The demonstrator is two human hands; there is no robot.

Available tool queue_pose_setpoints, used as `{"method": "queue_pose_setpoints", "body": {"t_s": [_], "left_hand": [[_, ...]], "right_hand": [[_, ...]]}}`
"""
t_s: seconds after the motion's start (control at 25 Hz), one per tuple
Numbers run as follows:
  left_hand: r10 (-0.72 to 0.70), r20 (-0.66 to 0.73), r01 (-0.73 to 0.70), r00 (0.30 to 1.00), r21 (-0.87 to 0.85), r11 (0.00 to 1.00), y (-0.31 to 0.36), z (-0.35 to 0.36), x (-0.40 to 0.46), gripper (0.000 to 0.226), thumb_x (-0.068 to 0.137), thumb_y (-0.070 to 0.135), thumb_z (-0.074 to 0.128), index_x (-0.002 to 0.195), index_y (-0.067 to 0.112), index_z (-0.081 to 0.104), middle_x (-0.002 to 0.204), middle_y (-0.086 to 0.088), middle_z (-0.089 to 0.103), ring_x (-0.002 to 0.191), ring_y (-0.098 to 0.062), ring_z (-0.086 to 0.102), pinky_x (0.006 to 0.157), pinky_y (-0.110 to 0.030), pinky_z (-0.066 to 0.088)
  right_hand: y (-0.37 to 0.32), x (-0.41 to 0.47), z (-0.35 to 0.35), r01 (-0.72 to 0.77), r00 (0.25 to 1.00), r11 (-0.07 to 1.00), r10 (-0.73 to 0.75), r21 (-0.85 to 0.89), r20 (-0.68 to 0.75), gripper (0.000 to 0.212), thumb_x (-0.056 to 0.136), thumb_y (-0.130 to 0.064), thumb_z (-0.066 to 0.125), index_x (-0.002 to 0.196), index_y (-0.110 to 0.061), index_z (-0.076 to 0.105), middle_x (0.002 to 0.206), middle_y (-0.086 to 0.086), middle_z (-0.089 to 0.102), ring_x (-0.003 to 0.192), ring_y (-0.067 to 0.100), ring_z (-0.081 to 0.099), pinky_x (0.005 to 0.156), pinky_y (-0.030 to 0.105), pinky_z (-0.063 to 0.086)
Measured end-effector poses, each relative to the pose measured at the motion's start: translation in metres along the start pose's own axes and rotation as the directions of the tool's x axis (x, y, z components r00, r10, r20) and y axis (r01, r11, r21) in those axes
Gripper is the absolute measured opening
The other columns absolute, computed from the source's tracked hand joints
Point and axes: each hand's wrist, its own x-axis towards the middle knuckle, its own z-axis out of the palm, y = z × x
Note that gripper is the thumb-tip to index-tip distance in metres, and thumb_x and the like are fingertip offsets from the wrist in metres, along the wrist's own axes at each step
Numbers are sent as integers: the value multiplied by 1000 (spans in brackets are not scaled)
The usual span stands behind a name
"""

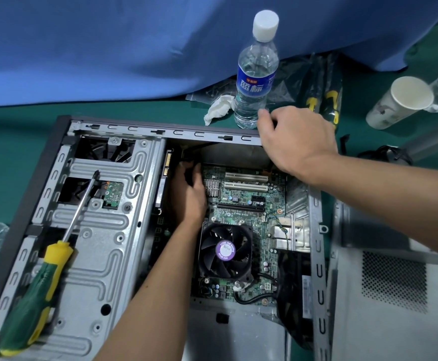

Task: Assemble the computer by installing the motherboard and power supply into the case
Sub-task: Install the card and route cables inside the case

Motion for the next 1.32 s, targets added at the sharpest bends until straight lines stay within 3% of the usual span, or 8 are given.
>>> {"method": "queue_pose_setpoints", "body": {"t_s": [0.12, 0.24, 0.44, 0.64, 0.84, 1.16, 1.32], "left_hand": [[-1, -22, 0, 1000, -7, 1000, 0, 1, 2, 34, 95, 25, 65, 118, 1, 65, 115, -17, 69, 104, -25, 64, 76, -8, 31], [-21, -6, 21, 1000, -55, 998, -2, 3, 0, 44, 93, 24, 68, 127, -2, 59, 124, -17, 65, 110, -21, 60, 79, 8, 22], [-55, -53, 52, 997, -48, 997, -3, 5, 3, 35, 93, 29, 68, 115, 3, 66, 110, -14, 71, 98, -24, 66, 72, -10, 31], [-82, -53, 83, 995, 24, 996, -2, 1, 4, 35, 94, 40, 63, 110, 9, 68, 108, -8, 72, 97, -24, 65, 74, -18, 33], [-43, -51, 46, 998, 50, 998, 6, -1, 1, 29, 96, 31, 64, 106, 4, 68, 105, -14, 72, 95, -26, 65, 66, -12, 27], [-32, -17, 33, 999, 28, 999, 15, -5, -1, 22, 90, 15, 67, 107, 2, 67, 100, -12, 71, 93, -24, 66, 72, -7, 34], [-142, 63, 134, 988, 118, 984, 14, -9, -1, 16, 90, 21, 63, 101, 10, 65, 102, -15, 71, 95, -28, 68, 83, -28, 50]], "right_hand": [[-2, 0, -1, 8, 1000, 1000, -8, 6, -1, 53, 101, -48, 27, 69, -17, 56, 61, 0, 51, 65, 31, 50, 65, 35, 31], [-2, 0, 0, 7, 1000, 1000, -7, 5, 2, 54, 101, -48, 27, 68, -17, 56, 60, -1, 51, 65, 30, 50, 65, 35, 31], [-2, 0, -1, 9, 1000, 1000, -9, 12, 9, 53, 101, -48, 27, 68, -18, 54, 61, -1, 50, 68, 32, 51, 66, 36, 33], [-2, 0, 0, 7, 1000, 1000, -7, 13, 3, 52, 101, -49, 27, 70, -17, 56, 66, 3, 54, 69, 32, 51, 65, 35, 33], [-2, 1, -1, 0, 1000, 1000, 0, 15, 1, 52, 100, -49, 28, 75, -17, 61, 70, 4, 54, 70, 32, 48, 66, 36, 34], [-2, 3, -3, -2, 1000, 1000, 2, 1, 8, 54, 100, -50, 26, 85, -18, 67, 75, 5, 57, 72, 32, 50, 67, 36, 34], [-1, 2, -2, 0, 1000, 1000, 0, 6, 15, 54, 100, -49, 26, 86, -18, 68, 76, 5, 59, 74, 33, 53, 68, 36, 34]]}}
